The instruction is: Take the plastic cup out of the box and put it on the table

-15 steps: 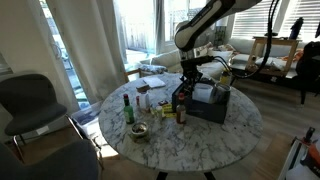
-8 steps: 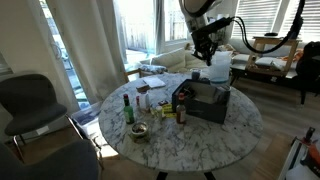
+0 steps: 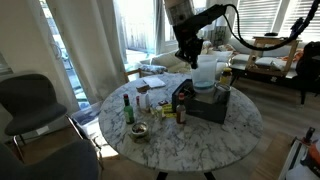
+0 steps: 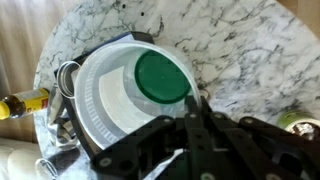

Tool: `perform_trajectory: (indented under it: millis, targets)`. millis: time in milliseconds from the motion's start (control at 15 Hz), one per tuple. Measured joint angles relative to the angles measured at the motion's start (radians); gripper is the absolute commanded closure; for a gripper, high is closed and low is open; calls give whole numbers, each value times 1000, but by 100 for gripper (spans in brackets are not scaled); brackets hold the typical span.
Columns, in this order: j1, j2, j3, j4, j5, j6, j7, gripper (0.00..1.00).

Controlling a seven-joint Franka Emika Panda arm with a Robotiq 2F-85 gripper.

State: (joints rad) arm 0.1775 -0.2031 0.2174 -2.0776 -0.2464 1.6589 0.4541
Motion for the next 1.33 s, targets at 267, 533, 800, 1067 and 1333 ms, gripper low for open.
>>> perform_trajectory:
  millis: [267,533,800,1067,1333]
  targets:
    - [66,-1,72,-34,21,2,-105,95]
    - [76,-2,75,-43,29,5,-161,99]
    - [78,19,89,-47,50,68,-117,99]
    - [102,135,151,-58,53,247,76,99]
    - [134,252,169,-70,-83,349,340,99]
